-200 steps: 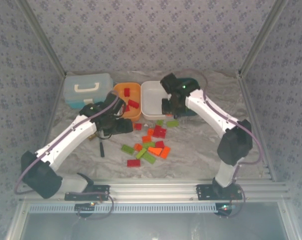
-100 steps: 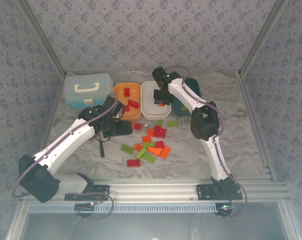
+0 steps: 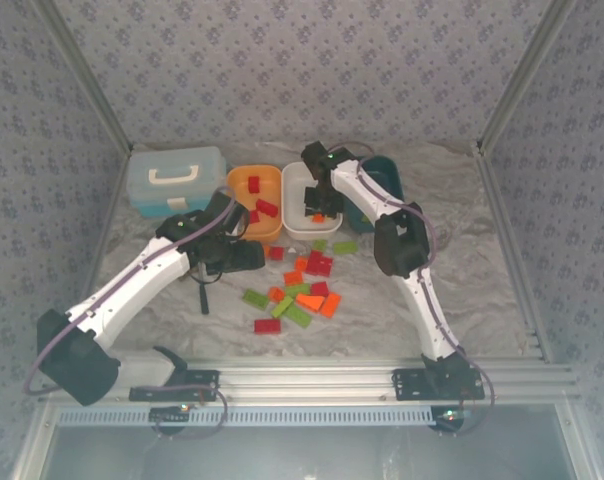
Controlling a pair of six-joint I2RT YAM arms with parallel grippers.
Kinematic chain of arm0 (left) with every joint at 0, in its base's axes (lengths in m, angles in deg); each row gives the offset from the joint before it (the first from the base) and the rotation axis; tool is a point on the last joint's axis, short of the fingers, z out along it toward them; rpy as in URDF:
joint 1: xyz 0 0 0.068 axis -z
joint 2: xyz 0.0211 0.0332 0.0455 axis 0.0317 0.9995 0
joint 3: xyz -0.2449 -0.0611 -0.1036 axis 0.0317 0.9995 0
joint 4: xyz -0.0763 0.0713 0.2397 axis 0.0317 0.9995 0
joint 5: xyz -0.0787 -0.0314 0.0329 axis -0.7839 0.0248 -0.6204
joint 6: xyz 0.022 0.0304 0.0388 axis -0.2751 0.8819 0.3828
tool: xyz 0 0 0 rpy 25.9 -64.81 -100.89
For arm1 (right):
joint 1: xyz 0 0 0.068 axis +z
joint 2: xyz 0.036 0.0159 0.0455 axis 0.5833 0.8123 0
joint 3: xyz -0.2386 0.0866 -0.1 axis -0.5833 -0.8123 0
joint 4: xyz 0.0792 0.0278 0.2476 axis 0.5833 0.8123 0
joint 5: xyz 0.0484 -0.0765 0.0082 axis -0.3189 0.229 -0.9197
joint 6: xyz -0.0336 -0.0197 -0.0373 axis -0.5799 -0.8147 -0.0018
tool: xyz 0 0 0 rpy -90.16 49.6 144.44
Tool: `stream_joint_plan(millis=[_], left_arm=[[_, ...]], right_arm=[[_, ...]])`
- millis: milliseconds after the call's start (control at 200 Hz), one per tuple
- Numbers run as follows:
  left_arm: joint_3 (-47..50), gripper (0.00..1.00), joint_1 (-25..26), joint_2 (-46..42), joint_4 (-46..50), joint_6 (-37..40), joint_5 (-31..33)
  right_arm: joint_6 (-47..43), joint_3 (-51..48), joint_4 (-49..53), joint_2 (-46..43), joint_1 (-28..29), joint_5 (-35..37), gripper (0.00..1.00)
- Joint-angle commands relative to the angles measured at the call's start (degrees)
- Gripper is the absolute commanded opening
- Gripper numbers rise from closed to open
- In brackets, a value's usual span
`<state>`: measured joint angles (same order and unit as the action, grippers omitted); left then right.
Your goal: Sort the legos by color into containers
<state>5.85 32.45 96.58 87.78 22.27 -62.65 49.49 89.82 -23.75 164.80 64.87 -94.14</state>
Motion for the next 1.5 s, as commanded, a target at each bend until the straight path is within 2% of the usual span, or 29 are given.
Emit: stream_joint_plan(millis=[0,235,470,660,914,1104,1224,1364,1494], left_arm=[[-2.62,0.76,0.37,-1.18,0.15,-0.79,1.26],[-2.35,0.76,0.38,-1.58,-0.14,-1.61,1.69],[-0.75,0.77,-0.52,-1.88,-0.13,-4.48,1.74],[1.85,0.78,-4.29,-2.54,-0.81,-10.06,-1.06],[4.26,0.78,-7.45,-2.29,-1.45,-17.73,-3.43],[6.01,0.77,-7.28,-0.34,-3.0,-24.18,-4.7],[7.07,0.76,-6.7,1.01,-3.82,-28.64,-4.43],[8.06,0.75,-4.13,3.75,-5.92,-36.57,-4.01],[6.04,0.73,-1.51,9.83,-6.35,-41.39,-4.23]], right_arm=[[1.1,1.85,2.25,1.03,-0.37,-1.7,0.36],[0.86,4.38,3.9,1.21,-0.03,-2.76,0.51],[-3.36,2.6,1.34,-5.0,0.1,-6.85,0.52],[-10.81,-10.81,-4.62,-15.53,-0.18,-13.47,0.53],[-12.31,-27.27,-8.37,-27.48,-0.36,-16.48,0.52],[-11.73,-35.95,-9.64,-34.81,-0.01,-14.45,0.51],[-12.05,-40.66,-9.09,-39.18,0.43,-10.8,0.51],[-12.73,-45.75,-8.64,-44.63,1.38,-7.98,0.51],[-12.86,-49.73,-8.41,-48.62,2.63,-7.49,0.51]])
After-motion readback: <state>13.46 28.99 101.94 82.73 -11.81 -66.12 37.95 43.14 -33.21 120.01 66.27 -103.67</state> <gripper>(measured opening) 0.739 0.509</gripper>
